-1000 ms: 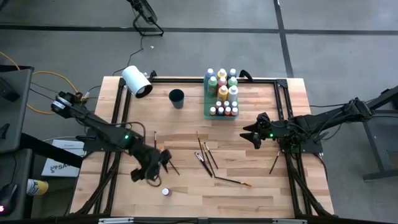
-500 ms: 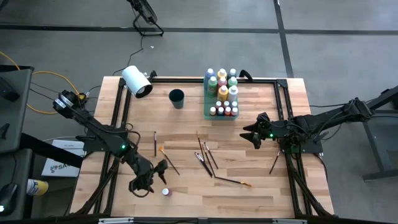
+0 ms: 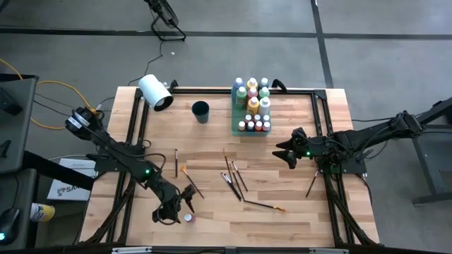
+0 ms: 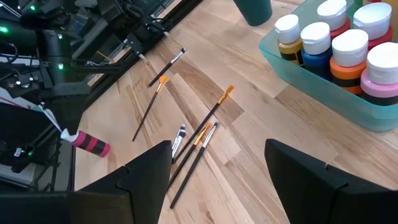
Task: Pick & Place Paint Supplies
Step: Put the pink small paint bottle into the green bin
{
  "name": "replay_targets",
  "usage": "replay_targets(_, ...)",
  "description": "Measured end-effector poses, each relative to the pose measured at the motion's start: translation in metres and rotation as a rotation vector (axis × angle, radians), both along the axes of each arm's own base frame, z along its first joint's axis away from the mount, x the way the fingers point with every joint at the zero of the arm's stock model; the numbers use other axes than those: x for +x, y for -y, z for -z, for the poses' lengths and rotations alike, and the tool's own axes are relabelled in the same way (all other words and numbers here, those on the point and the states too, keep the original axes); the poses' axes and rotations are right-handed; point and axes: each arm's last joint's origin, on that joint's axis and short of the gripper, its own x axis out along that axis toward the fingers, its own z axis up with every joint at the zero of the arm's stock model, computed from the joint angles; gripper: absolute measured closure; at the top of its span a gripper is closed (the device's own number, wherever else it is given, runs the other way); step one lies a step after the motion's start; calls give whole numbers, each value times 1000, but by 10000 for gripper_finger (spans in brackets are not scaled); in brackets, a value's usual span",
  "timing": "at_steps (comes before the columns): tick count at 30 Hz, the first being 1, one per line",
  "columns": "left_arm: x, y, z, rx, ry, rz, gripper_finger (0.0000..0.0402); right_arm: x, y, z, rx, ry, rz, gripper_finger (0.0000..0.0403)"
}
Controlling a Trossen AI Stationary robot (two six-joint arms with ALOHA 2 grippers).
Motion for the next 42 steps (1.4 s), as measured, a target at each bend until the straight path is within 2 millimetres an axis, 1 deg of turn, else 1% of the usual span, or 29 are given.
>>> replay_targets(5, 4, 3, 10, 3, -29, -20, 97, 0, 0, 0, 0, 0, 0, 151)
replay_targets(8, 5, 3, 10, -9, -36, -28, 112, 0, 0, 0, 0, -1, 0, 151)
replay_targets(19, 5, 3, 10, -36, -56, -49, 237, 0, 0, 0, 0, -1, 0, 151)
replay_targets(23, 5, 3, 9, -55, -70, -61, 268, 0, 0, 0, 0, -1, 0, 151)
replay_targets(26, 5, 3, 9, -57, -72, -63, 284, 0, 0, 0, 0, -1, 0, 151)
replay_targets(30, 5, 3, 9, -57, -72, -63, 289, 0, 0, 0, 0, -1, 0, 151)
replay_targets(36, 5, 3, 9, -55, -71, -61, 278, 0, 0, 0, 0, -1, 0, 151)
replay_targets(39, 5, 3, 9, -51, -67, -58, 270, 0, 0, 0, 0, -1, 0, 151)
replay_targets(42, 5, 3, 9, -47, -65, -57, 252, 0, 0, 0, 0, -1, 0, 151)
